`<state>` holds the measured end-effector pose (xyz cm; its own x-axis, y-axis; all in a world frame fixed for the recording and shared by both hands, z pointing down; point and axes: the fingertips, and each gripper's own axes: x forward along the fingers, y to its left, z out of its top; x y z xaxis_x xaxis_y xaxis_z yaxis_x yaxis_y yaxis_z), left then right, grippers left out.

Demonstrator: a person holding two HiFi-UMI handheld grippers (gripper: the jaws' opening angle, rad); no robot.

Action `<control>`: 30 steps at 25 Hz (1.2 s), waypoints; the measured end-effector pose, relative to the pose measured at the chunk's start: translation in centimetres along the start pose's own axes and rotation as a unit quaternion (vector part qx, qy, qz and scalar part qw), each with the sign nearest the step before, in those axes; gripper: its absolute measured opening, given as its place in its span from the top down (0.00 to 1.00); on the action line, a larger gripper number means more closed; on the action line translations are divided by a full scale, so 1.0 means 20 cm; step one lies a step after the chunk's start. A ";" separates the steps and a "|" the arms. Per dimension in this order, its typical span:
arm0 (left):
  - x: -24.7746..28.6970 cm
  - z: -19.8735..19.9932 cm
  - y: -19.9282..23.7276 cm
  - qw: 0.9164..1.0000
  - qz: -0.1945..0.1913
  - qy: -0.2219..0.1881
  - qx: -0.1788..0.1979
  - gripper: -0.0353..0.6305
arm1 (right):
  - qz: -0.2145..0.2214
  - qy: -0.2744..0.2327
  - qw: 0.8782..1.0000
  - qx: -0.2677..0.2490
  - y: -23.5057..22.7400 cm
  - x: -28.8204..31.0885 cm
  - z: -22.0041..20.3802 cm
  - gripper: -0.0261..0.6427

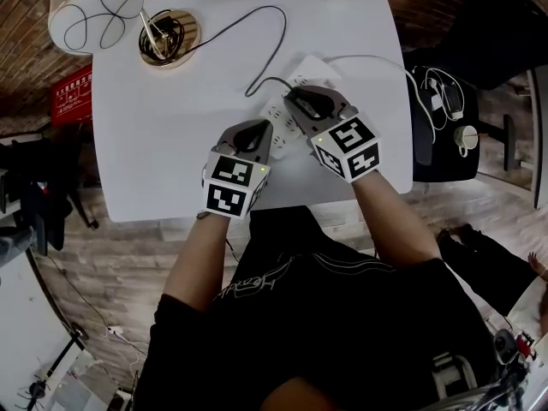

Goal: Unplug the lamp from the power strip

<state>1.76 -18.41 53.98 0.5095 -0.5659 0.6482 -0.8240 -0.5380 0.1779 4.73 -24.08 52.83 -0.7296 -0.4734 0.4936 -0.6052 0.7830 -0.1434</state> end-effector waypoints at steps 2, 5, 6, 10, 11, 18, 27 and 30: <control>0.00 0.00 0.00 1.000 0.004 0.002 0.003 0.95 | -0.020 0.007 0.998 -0.057 0.02 0.00 0.01 0.87; 0.01 0.00 0.00 1.000 0.010 0.000 0.007 0.94 | -0.043 0.017 0.991 -0.125 0.05 0.00 0.02 0.87; 0.01 0.00 0.00 1.000 0.011 0.000 0.007 0.95 | -0.049 0.020 0.988 -0.142 0.05 0.00 0.02 0.87; 0.01 0.00 0.00 1.000 0.016 0.000 0.013 0.95 | -0.041 0.022 0.987 -0.154 0.05 -0.01 0.01 0.87; 0.00 0.00 0.00 1.000 0.015 0.001 0.012 0.95 | -0.031 0.018 0.991 -0.133 0.05 0.00 0.01 0.87; 0.00 0.00 0.00 1.000 0.007 0.003 0.010 0.95 | 0.012 -0.005 0.999 0.034 -0.01 -0.01 0.00 0.87; 0.00 0.00 0.00 1.000 0.014 0.001 0.010 0.94 | -0.024 0.017 0.994 -0.104 0.05 -0.01 0.02 0.87; 0.00 0.00 0.00 1.000 0.011 0.002 0.007 0.95 | 0.004 0.002 1.000 -0.019 0.01 -0.01 0.01 0.87</control>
<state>1.74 -18.40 54.04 0.4902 -0.5745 0.6555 -0.8315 -0.5337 0.1541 4.67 -23.83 52.58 -0.7325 -0.4654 0.4967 -0.5870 0.8014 -0.1148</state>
